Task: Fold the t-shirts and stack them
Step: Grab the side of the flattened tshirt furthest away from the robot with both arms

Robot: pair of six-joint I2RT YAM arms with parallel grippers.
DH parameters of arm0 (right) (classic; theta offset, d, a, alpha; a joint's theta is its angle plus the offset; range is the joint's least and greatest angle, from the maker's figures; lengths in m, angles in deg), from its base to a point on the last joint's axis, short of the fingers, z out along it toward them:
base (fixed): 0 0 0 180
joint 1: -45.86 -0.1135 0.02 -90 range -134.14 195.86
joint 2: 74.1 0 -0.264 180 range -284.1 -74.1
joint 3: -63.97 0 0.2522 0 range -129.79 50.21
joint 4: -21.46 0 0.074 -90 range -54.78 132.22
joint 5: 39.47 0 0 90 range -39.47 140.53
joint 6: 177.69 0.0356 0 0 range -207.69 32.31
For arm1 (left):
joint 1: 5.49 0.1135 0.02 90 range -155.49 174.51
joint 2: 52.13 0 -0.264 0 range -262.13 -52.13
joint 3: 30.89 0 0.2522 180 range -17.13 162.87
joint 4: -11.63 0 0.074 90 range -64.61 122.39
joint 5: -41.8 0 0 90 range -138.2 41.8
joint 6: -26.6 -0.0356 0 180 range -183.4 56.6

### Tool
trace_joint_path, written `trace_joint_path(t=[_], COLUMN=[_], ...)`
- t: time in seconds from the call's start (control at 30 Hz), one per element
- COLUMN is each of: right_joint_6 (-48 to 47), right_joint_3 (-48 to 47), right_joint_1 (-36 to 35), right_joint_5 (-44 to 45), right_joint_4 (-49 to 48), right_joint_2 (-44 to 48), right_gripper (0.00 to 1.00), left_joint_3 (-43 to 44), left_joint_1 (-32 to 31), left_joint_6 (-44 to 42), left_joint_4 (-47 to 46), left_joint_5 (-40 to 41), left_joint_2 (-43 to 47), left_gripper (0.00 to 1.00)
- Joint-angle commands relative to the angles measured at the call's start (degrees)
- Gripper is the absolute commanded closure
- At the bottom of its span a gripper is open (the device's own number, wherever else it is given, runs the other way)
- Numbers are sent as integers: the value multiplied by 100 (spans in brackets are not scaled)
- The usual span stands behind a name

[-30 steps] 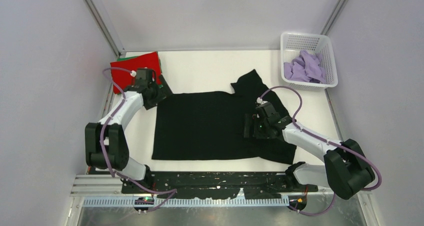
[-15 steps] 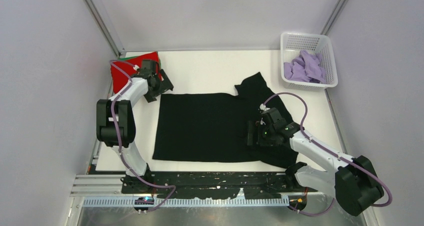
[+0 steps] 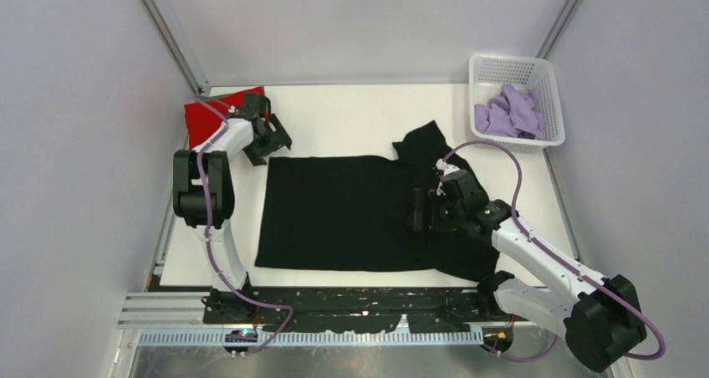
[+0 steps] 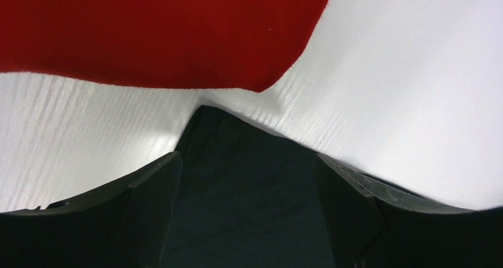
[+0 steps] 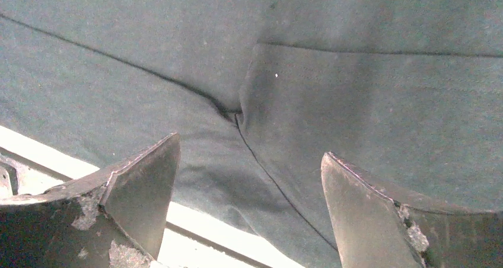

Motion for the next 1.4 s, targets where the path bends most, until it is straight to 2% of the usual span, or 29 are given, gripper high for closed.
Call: trace_joint_path(t=[0.0,0.27,0.47,0.63,0.9,1.2,1.37], right_joint_6=[-115,185,57,-47,-158,-265,-280], right_joint_3=[32,410,424,435,313,354,410], right_joint_1=[146,932,1466,1761,2167,2168,2175], right_joint_5=[419,275,113,298,835,433,451], right_joint_4=[-291,-1121,-659,-130,53,-190,-229], right_joint_2=[174,-772,-1406,-1378,-1201,-907,-723], right_gripper=[4,5,4,5,4,4,4], left_joint_3=[-18,-90,-77,-58,197,725,1269], left_joint_1=[33,6,-4,-105,-229,-326,-519], left_joint_6=[172,370,459,615,658,541,343], left_joint_4=[-169,-196,-63,43,249,590,1125], left_joint_5=[-211,-209,-114,-97,98,-200,-312], left_joint_2=[121,165,212,272,71,-428,-978], left_gripper=[15,16,15,15,16,21,28])
